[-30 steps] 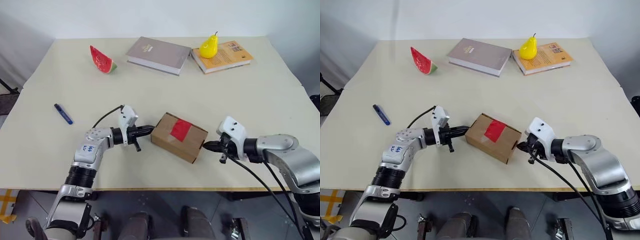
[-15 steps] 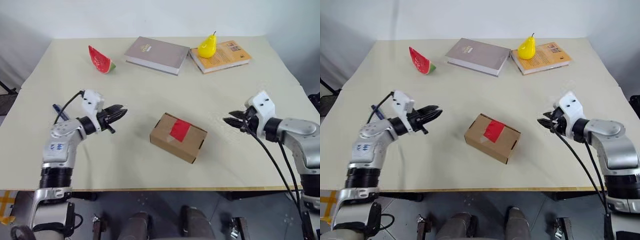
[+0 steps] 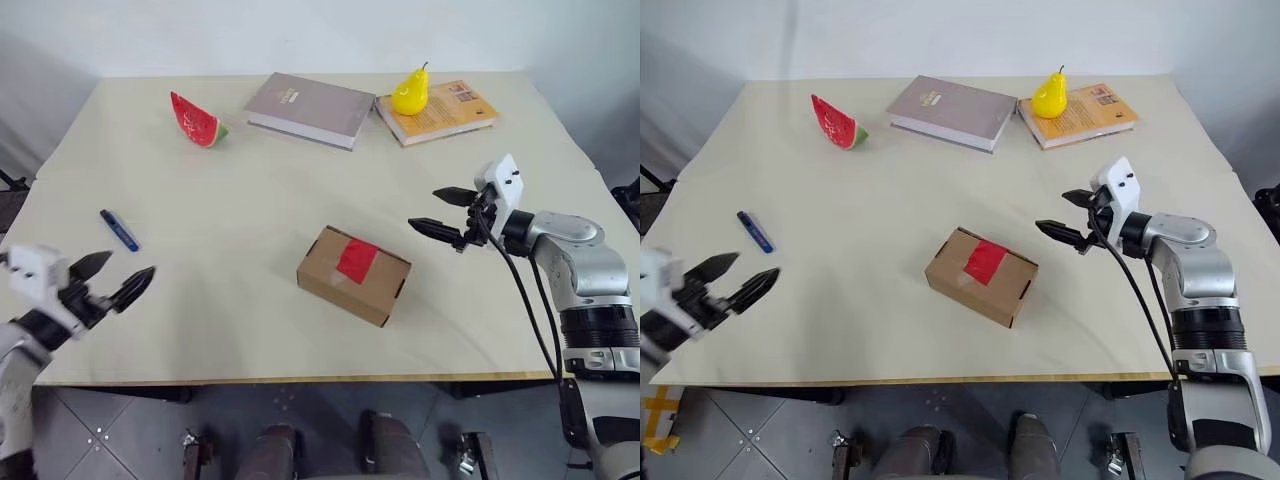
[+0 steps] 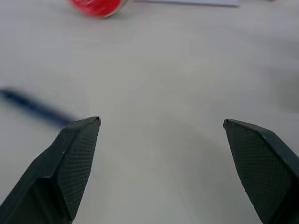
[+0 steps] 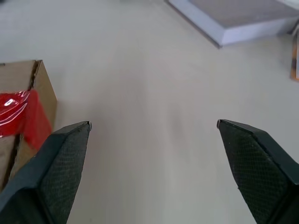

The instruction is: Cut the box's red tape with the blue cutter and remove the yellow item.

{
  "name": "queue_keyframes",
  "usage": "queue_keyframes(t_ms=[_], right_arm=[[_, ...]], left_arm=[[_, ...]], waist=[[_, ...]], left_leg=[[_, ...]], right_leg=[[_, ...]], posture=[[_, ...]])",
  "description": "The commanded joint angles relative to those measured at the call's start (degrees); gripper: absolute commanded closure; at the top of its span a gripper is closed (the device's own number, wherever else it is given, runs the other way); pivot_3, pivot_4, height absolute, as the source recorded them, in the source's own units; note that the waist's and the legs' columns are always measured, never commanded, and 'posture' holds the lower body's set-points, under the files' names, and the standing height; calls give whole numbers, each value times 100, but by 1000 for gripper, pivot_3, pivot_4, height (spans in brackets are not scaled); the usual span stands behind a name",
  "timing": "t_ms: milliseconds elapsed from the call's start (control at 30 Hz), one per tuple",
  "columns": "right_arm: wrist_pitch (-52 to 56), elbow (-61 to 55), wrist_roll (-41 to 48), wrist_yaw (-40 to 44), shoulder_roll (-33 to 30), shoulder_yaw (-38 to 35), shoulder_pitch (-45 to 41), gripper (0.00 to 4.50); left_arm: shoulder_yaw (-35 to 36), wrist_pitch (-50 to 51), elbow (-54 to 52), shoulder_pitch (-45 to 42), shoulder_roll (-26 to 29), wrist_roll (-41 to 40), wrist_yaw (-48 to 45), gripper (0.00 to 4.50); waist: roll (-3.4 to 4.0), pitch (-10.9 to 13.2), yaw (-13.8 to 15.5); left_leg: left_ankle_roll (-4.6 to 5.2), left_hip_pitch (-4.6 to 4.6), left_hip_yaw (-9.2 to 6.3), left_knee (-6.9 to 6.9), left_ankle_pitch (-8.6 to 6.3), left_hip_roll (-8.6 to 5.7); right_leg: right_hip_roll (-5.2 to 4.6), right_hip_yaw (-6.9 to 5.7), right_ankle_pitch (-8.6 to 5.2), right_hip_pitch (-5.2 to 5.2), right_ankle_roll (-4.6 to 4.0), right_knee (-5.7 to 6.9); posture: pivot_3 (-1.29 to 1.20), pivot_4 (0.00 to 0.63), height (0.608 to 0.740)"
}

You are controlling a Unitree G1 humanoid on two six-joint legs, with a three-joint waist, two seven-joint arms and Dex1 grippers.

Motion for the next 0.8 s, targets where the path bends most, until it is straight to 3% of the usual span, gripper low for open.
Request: queue_keyframes(t_ms=[33, 333, 433, 567, 800], right_arm=[[-332, 200, 228, 138, 117, -327, -275, 0], [-429, -129, 829, 1250, -29, -605, 64, 0], [-649, -97, 896, 1707, -303, -759, 274, 0], [-876, 102, 817, 1674, -392, -879, 244, 0], [-676, -430, 1139, 1603, -342, -1090, 634, 0]], left_arm=[[497, -34, -354, 339, -50, -290, 60, 17], [348, -301, -1058, 738, -711, -219, 826, 17], [-205, -193, -1028, 212, -718, -11, 1318, 17], [-624, -235, -589, -450, -688, 441, 1911, 17], [-906, 356, 701, -2548, -1127, 1327, 4331, 17]], waist=[[1, 0, 1], [0, 0, 1], [1, 0, 77], [1, 0, 62], [-3, -2, 54]], left_leg=[[0, 0, 1, 1, 0, 0], [-4, 0, 2, -1, -5, 9], [-1, 0, 2, 3, -6, 5], [0, 7, 20, 6, -5, 3], [-6, 17, 33, 4, -7, 8]], right_leg=[[0, 2, 0, 1, -1, -2], [11, 29, -1, 1, -2, -4], [10, 34, -1, 5, -2, -5], [17, 42, -1, 5, -2, -4], [26, 21, 0, -4, 0, 22]], posture=[[0, 150, 740], [0, 150, 740], [0, 150, 740], [0, 150, 740], [0, 150, 740]])
